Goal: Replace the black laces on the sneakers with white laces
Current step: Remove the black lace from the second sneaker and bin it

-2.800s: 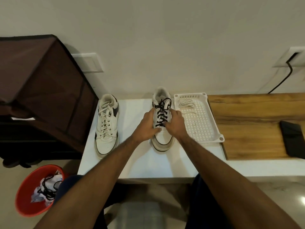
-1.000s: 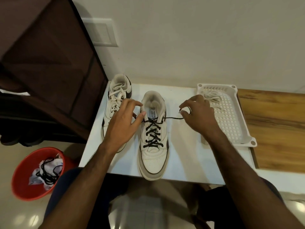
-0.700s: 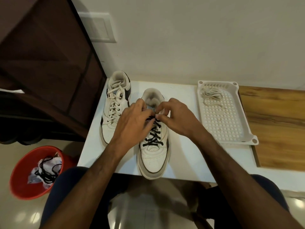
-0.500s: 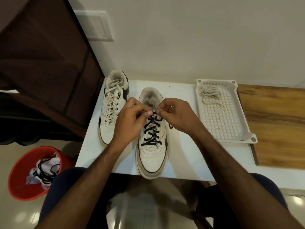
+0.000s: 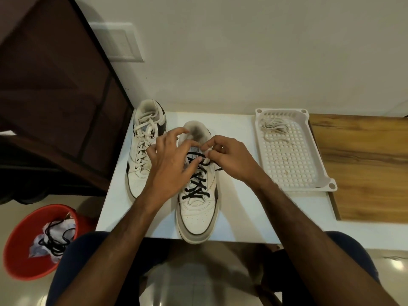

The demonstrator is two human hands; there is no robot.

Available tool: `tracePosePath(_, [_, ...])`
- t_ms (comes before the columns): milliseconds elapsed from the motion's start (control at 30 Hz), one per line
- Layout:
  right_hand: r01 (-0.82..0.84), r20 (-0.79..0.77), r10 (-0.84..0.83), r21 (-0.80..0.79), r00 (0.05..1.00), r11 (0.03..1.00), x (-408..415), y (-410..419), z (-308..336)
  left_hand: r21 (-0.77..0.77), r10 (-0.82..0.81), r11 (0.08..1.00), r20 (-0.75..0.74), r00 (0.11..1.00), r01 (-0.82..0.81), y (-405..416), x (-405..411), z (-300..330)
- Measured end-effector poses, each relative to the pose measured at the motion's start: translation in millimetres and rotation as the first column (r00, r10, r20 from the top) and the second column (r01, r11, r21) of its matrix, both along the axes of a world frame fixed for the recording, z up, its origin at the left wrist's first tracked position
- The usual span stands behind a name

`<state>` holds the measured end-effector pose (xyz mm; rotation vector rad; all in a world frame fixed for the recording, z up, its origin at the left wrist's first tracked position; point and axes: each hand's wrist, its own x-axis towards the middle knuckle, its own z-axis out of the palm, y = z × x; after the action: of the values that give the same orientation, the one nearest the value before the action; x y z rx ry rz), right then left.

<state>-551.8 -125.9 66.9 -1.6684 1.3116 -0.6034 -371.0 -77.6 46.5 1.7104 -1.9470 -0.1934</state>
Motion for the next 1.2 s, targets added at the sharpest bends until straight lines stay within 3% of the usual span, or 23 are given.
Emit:
tracePosePath(267, [0.006, -0.013, -0.006, 0.014, 1.0, 1.0, -0.2, 0.0, -0.3, 0.0, 0.022, 1.0, -0.03, 0.999, -0.022, -5.1, -6.0, -7.1])
tracePosePath(333, [0.009, 0.004, -0.009, 0.043, 1.0, 0.999, -1.4, -0.8, 0.9, -0.011, 0.107, 0.994, -0.206, 0.973, -0.112, -7.0, -8.1, -6.4])
tracePosePath(367, [0.009, 0.024, -0.011, 0.065, 1.0, 0.998, -1.5, -0.6, 1.7, -0.003, 0.163, 0.984, -0.389, 0.907, -0.178, -7.9, -6.7, -3.0])
tracePosePath(400, [0.01, 0.043, -0.014, 0.084, 0.999, 0.996, -1.7, -0.4, 2.0, 0.017, 0.196, 0.972, -0.606, 0.771, -0.234, -8.7, -2.7, 0.9])
tracePosePath(467, [0.006, 0.065, -0.013, 0.104, 0.998, 0.995, -2.2, -0.2, 2.0, 0.072, 0.159, 0.959, -0.937, 0.31, -0.273, -8.4, 10.3, 9.0])
tracePosePath(500, [0.004, 0.071, -0.012, 0.109, 0.997, 0.994, -2.3, -0.3, 2.0, 0.089, 0.108, 0.959, -0.992, 0.059, -0.268, -7.8, 19.8, 11.6])
tracePosePath(533, [0.006, 0.079, -0.015, 0.112, 0.997, 0.994, -2.0, -0.3, 2.7, 0.095, 0.065, 0.961, -0.99, -0.122, -0.261, -6.8, 29.9, 12.9])
tracePosePath(567, [0.01, 0.082, -0.019, 0.112, 0.996, 0.994, -1.9, -0.3, 3.4, 0.094, 0.042, 0.964, -0.978, -0.204, -0.25, -5.2, 37.3, 14.8])
tracePosePath(600, [0.015, 0.083, -0.025, 0.112, 0.996, 0.994, -1.4, -0.1, 3.8, 0.09, 0.049, 0.968, -0.983, -0.175, -0.234, -4.4, 41.7, 16.8])
tracePosePath(633, [0.018, 0.081, -0.028, 0.111, 0.996, 0.994, -1.2, 0.1, 3.6, 0.08, 0.07, 0.975, -0.996, -0.057, -0.206, -3.9, 41.3, 19.4])
tracePosePath(700, [0.019, 0.083, -0.029, 0.109, 0.996, 0.994, -0.1, 1.4, 3.9, 0.053, 0.087, 0.99, -0.958, 0.272, -0.128, -2.0, 33.1, 23.8])
tracePosePath(767, [-0.002, 0.062, -0.003, 0.084, 0.998, 0.996, 1.4, 2.5, 6.0, 0.049, 0.094, 0.994, -0.857, 0.506, -0.101, -1.5, 25.8, 25.4])
tracePosePath(833, [-0.057, -0.021, 0.058, 0.019, 0.998, 0.998, 3.2, 3.0, 6.9, 0.046, 0.154, 0.984, -0.69, 0.707, -0.169, -2.0, 29.3, 20.2])
tracePosePath(900, [-0.087, -0.099, 0.08, -0.065, 0.992, 0.994, 7.6, 4.0, 4.5, 0.087, 0.211, 0.977, -0.418, 0.883, -0.192, -1.7, 39.7, 13.0])
tracePosePath(967, [-0.074, -0.176, 0.042, -0.179, 0.984, 0.981, 13.2, 4.8, -2.6, 0.182, 0.217, 0.968, -0.243, 0.945, -0.175, -0.3, 44.0, 6.8])
tracePosePath(1033, [-0.085, -0.26, 0.012, -0.273, 0.966, 0.958, 19.6, 6.0, -7.2, 0.242, 0.203, 0.958, -0.196, 0.959, -0.153, 0.8, 37.6, 3.6])
tracePosePath(1133, [-0.123, -0.321, 0.014, -0.322, 0.947, 0.939, 28.3, 8.8, -7.0, 0.216, 0.195, 0.959, -0.04, 0.98, -0.182, -2.0, 24.1, 2.3])
tracePosePath(1200, [-0.146, -0.353, 0.024, -0.323, 0.935, 0.935, 31.5, 9.2, -7.7, 0.231, 0.216, 0.951, -0.021, 0.976, -0.205, -5.1, 22.9, 4.6])
